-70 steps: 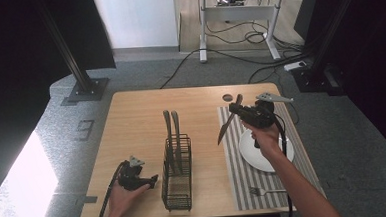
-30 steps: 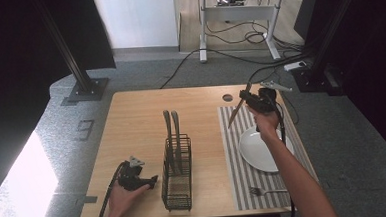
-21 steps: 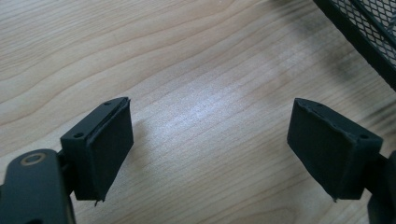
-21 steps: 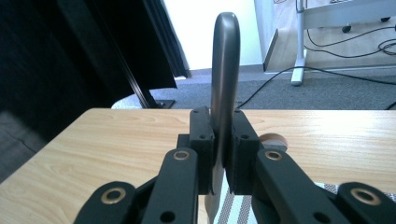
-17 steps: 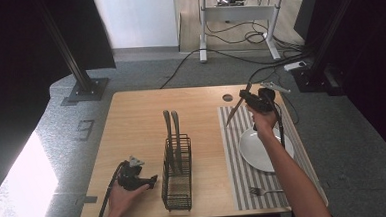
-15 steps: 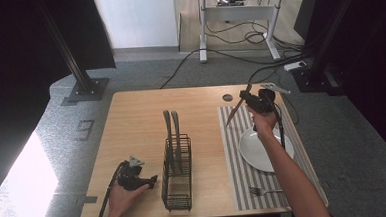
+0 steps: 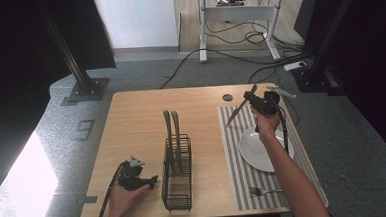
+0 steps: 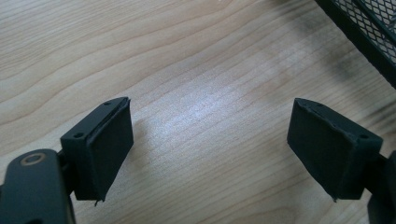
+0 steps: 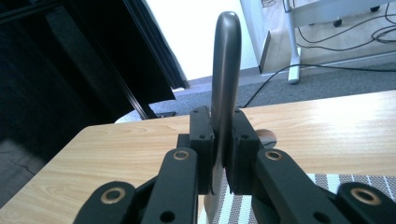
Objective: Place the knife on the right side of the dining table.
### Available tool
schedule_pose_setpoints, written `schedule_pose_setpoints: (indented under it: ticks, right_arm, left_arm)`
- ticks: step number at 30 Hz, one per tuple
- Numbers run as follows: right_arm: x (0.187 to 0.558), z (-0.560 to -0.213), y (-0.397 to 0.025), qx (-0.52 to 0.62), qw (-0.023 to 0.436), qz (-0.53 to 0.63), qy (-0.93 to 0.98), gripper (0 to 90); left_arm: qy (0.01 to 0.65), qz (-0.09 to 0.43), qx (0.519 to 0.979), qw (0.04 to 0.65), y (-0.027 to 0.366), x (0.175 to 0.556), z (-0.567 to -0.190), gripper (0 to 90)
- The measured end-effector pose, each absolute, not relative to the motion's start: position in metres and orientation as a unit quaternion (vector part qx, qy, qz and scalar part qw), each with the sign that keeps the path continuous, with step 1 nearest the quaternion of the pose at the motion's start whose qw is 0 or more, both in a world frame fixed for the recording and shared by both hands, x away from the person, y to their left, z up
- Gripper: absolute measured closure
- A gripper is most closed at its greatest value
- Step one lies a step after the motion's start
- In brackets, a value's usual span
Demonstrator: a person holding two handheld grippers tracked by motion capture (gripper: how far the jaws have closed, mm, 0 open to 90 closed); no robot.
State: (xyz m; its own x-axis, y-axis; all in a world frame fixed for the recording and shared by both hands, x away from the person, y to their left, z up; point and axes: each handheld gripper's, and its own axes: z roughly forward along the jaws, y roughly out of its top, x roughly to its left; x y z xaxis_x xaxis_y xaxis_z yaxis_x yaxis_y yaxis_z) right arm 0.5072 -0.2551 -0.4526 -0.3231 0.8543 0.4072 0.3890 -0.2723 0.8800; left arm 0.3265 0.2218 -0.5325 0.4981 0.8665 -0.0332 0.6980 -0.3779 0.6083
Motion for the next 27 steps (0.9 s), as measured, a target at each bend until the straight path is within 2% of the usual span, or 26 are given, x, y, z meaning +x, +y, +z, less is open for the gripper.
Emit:
schedule_pose_setpoints:
  ticks: [17, 27]
  right_arm:
    - [0.51, -0.477, -0.296, 0.598, 0.196, 0.55, 0.549, 76.0]
    - [0.512, -0.482, -0.303, 0.611, 0.191, 0.537, 0.549, 74.3]
  left_arm:
    - [0.477, 0.144, 0.82, 0.282, 0.22, 0.327, -0.534, 14.6]
    - [0.477, 0.143, 0.82, 0.282, 0.221, 0.326, -0.534, 14.6]
